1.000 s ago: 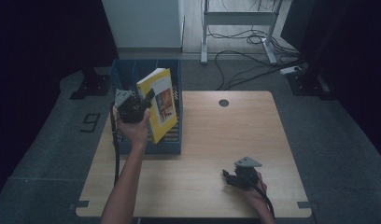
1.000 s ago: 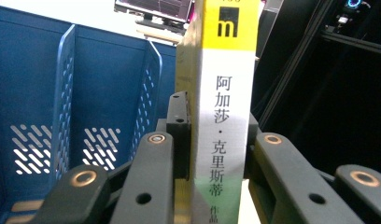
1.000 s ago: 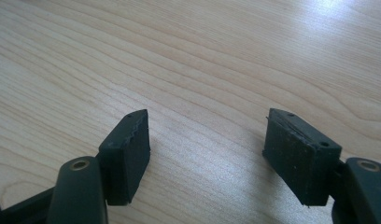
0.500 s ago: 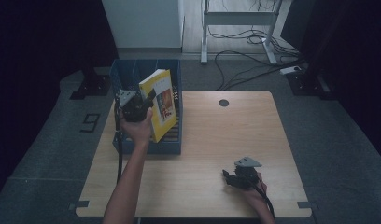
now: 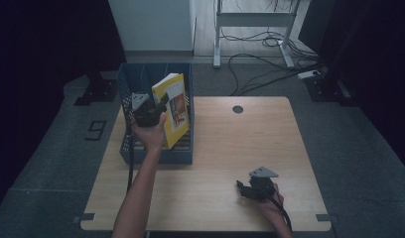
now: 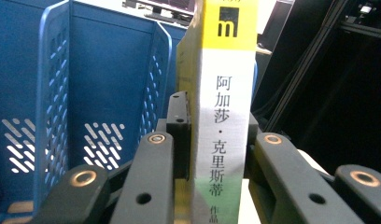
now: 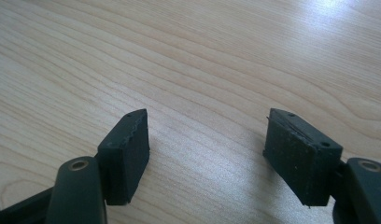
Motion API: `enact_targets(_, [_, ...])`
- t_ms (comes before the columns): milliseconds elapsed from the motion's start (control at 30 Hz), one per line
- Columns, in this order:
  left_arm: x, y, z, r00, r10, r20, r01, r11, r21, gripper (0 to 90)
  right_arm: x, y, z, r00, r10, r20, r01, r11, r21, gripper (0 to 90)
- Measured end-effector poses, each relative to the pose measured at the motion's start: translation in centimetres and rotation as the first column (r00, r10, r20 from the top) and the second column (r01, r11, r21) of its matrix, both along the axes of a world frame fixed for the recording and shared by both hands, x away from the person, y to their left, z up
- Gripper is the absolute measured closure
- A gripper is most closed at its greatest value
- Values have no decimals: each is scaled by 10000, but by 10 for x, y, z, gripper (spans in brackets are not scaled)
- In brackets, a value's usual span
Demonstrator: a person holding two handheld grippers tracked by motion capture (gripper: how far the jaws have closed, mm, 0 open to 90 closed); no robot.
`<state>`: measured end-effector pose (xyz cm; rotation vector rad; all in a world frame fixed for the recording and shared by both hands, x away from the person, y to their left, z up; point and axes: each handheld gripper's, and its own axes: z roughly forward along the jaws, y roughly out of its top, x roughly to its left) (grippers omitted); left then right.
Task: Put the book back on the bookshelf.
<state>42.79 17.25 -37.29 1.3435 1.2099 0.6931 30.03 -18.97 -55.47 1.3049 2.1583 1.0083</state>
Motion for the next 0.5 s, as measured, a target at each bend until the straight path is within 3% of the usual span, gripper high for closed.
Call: enact_targets(500, [14, -4, -11, 9999, 34, -158, -35, 10000, -88, 752, 0, 0, 0, 10000, 7, -17, -7, 10000, 13, 300])
